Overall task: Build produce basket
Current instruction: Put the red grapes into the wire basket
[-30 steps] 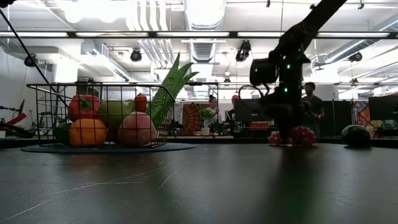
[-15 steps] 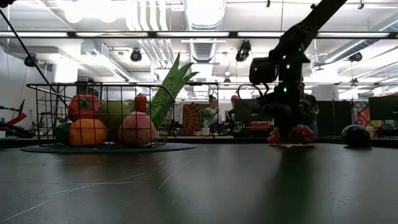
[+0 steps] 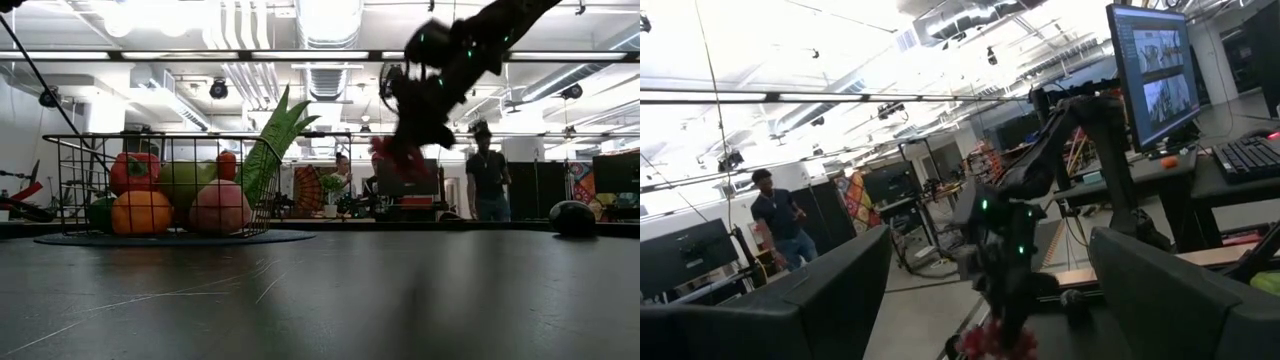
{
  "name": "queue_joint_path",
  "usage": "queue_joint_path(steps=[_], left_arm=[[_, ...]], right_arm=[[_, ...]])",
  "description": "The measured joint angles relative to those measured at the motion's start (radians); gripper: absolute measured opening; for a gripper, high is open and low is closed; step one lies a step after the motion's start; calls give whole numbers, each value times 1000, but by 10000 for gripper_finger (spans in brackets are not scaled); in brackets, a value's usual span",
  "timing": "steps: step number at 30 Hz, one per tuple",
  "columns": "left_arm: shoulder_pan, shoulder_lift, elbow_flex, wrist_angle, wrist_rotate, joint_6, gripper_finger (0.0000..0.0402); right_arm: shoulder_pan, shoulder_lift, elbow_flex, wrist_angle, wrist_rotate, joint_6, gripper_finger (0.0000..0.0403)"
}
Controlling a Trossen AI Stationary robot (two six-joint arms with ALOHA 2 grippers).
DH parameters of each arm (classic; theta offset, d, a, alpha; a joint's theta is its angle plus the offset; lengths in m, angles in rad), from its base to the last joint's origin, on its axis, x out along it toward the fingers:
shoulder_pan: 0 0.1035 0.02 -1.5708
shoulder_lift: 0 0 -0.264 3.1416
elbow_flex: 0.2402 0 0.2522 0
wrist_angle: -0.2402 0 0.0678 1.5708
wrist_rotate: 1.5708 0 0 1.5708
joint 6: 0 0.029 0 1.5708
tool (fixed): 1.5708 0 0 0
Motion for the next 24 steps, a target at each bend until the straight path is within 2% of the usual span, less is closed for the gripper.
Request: queue_joint_path(steps=[4,8,12,15,18,24], left_arm=[[0,0,0,0,0,0,322],[0,0,0,0,0,0,322],[0,0,0,0,0,0,322],[0,0,0,0,0,0,322],[0,0,0,0,0,0,322],[0,0,0,0,0,0,322]], right_arm=[[70,-23,-6,190,-26,-2,121],[157,4,-35,493,-26,-4,118],[243,97,-55,835,-26,-3,115],[294,187,-44,1024,-27,9,115],[326,275,-1,1111,-28,51,116],[354,421,116,1108,-30,52,115]])
